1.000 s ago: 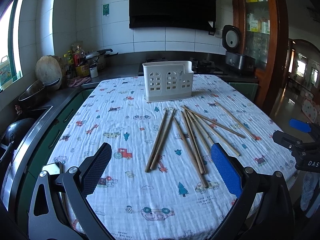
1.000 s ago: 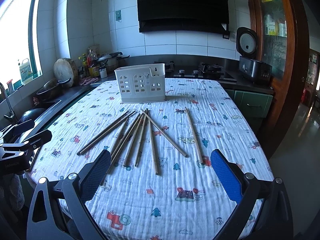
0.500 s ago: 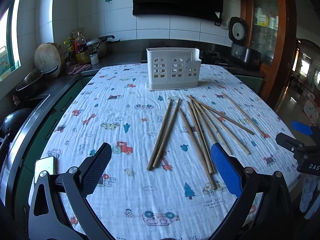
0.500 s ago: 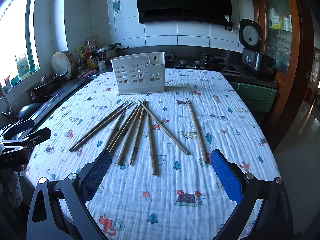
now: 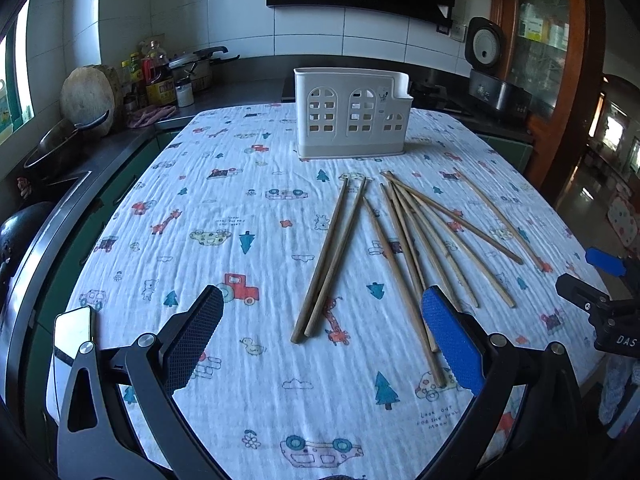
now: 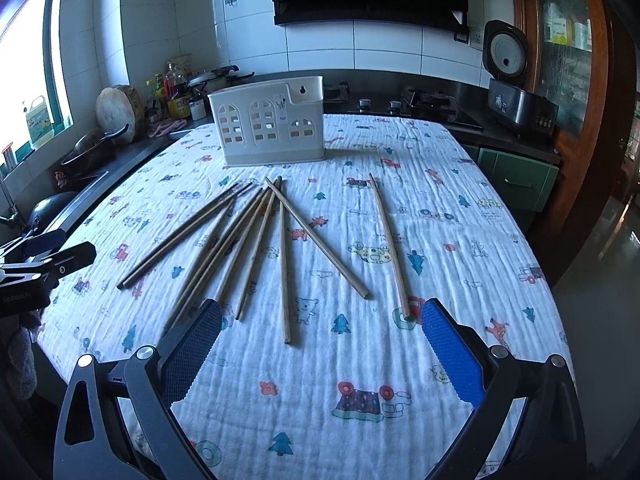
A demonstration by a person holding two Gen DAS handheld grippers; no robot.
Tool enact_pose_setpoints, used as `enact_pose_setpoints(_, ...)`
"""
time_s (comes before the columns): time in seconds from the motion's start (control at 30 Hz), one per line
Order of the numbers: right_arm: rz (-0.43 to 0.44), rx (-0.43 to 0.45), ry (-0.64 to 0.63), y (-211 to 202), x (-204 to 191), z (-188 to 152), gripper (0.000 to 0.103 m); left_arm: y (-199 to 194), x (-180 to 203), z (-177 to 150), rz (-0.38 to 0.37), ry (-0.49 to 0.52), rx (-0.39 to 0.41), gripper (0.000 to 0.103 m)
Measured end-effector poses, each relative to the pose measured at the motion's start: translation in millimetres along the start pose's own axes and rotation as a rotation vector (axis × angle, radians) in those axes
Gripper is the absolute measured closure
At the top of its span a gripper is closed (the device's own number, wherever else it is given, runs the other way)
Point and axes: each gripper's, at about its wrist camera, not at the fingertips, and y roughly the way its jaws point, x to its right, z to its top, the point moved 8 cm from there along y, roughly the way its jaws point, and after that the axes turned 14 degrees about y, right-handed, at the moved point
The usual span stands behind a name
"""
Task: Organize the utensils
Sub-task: 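Move the left tool down toward the wooden chopsticks while the right tool approaches them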
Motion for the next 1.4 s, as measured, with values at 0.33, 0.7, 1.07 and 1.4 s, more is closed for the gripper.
enact_pose_setpoints(0.33, -0.003, -0.04, 0.001, 21, 16, 8, 0.007, 28, -3, -4, -0.019, -0.014, -0.058, 0.006)
enact_pose_setpoints(0.7, 0.035, -0.095, -0.044, 51, 7, 20, 0.008, 55, -20, -12, -0.033, -0.046, -0.115, 0.013)
enact_pose_setpoints(1.07, 0.062, -0.157, -0.088, 77, -2, 20, 0.026, 85, -23, -8, -0.11, 0.019, -0.177, 0.062)
enact_pose_setpoints(1.4, 0.071, -0.184, -0.105, 90, -2, 22, 0.033, 106, -6, -2, -0.235, 0.105, -0.214, 0.088)
